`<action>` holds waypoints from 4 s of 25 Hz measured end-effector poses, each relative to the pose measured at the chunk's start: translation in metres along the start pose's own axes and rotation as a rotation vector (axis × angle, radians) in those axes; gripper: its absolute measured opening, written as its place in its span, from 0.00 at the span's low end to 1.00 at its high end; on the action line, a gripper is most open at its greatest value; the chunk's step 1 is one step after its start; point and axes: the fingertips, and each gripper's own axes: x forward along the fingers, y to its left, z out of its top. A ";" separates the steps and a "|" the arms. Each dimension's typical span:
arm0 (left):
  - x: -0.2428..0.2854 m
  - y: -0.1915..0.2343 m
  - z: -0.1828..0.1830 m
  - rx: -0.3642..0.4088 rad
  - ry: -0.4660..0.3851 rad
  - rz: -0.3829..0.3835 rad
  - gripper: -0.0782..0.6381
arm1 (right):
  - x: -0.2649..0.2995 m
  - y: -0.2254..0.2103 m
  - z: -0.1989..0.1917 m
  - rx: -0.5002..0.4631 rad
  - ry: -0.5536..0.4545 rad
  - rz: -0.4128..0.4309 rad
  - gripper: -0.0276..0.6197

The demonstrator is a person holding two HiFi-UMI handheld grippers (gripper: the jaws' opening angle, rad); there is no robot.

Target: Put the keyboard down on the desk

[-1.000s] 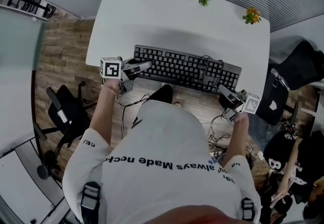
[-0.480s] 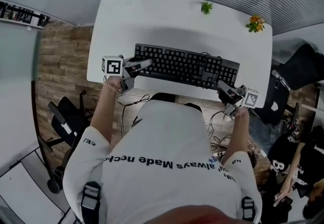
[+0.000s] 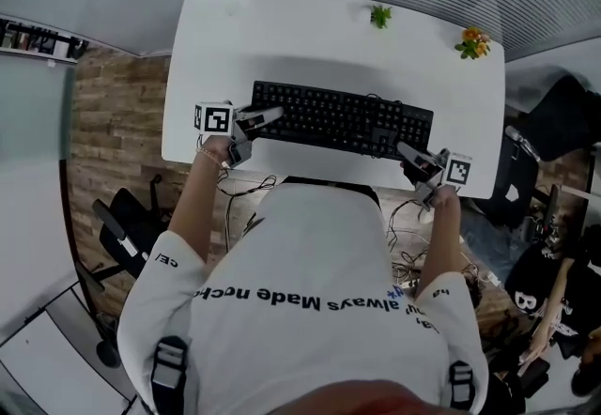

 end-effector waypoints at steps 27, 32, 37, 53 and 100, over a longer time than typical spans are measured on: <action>0.039 0.085 -0.011 0.141 0.068 0.259 0.56 | 0.004 -0.116 0.000 0.060 0.096 -0.370 0.44; 0.039 0.093 -0.012 0.157 0.079 0.313 0.59 | 0.006 -0.125 0.002 0.058 0.113 -0.435 0.50; 0.040 0.099 -0.012 0.178 0.100 0.369 0.61 | 0.007 -0.136 0.002 0.065 0.110 -0.492 0.55; 0.040 0.112 -0.014 0.235 0.150 0.510 0.65 | 0.003 -0.152 0.004 0.024 0.136 -0.647 0.66; 0.034 0.114 -0.006 0.588 0.202 0.783 0.67 | -0.021 -0.164 0.020 -0.335 0.194 -1.031 0.75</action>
